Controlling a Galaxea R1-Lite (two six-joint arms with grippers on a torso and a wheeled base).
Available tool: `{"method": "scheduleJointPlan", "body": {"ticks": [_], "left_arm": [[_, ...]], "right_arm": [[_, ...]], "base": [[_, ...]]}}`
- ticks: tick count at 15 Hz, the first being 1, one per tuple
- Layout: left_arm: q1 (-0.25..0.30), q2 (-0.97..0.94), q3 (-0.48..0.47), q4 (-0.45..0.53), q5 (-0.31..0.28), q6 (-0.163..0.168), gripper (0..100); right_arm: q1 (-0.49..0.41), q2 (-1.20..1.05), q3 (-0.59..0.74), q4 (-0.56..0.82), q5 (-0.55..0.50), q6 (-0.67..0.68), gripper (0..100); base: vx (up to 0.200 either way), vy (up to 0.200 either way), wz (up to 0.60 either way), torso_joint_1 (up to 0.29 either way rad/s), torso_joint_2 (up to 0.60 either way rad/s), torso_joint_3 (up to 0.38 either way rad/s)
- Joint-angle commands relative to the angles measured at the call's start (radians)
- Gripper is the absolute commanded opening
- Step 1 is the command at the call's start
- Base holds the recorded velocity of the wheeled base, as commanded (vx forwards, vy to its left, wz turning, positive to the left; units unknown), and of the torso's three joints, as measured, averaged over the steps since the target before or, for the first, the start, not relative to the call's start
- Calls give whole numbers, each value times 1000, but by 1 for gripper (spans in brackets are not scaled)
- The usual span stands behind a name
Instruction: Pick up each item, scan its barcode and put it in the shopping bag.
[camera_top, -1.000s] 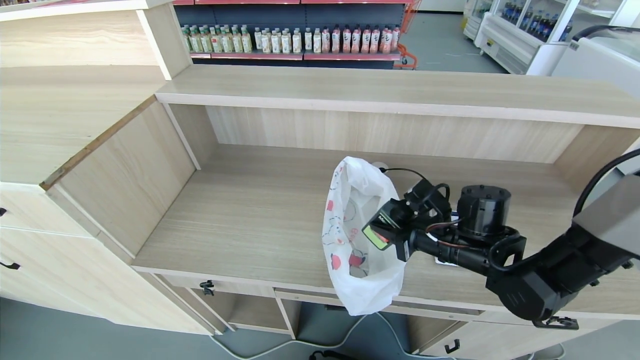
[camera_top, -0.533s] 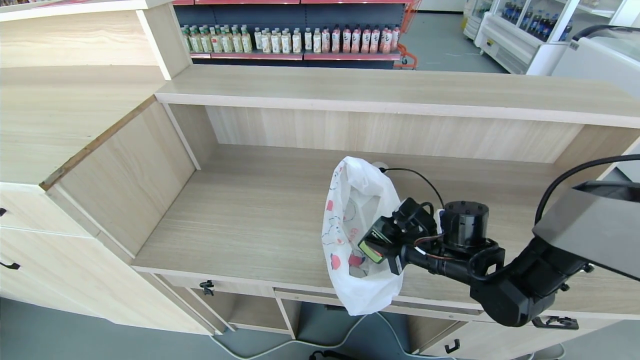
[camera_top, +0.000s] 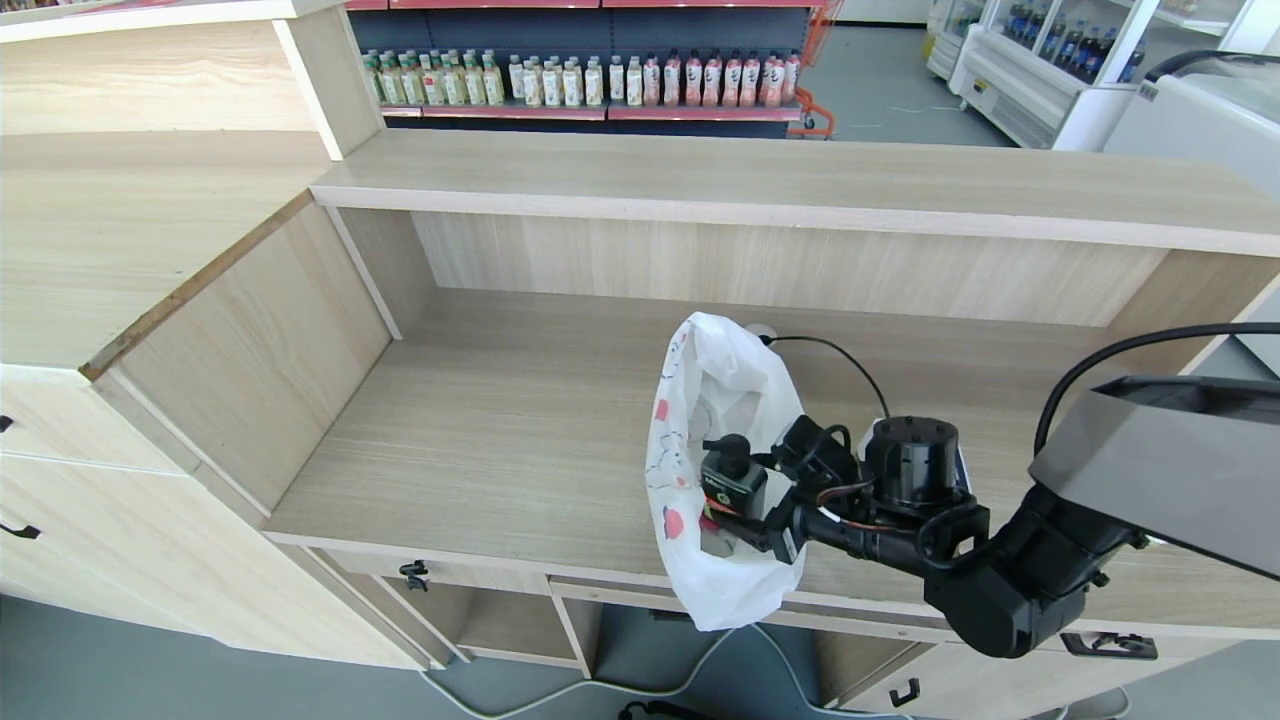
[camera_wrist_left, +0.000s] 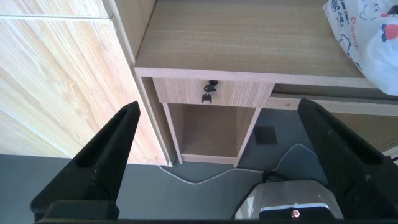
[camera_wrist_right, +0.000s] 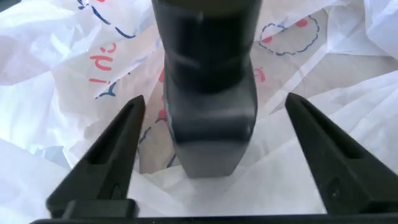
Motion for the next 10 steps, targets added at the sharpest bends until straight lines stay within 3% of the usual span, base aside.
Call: {"method": "scheduleJointPlan", "body": {"ticks": [1, 4, 8, 10], "left_arm": [[0, 0, 0, 0, 0, 0, 100], [0, 0, 0, 0, 0, 0, 100], [0, 0, 0, 0, 0, 0, 100], [0, 0, 0, 0, 0, 0, 100]], "right_arm": [[-7, -16, 8, 12, 0, 10, 100], [-13, -150, 11, 25, 9, 94, 100], [-98, -398, 52, 137, 67, 188, 100], [-122, -533, 98, 137, -3, 289, 100]], "base": [[0, 0, 0, 0, 0, 0], [0, 0, 0, 0, 0, 0], [0, 0, 0, 0, 0, 0], [0, 0, 0, 0, 0, 0]]}}
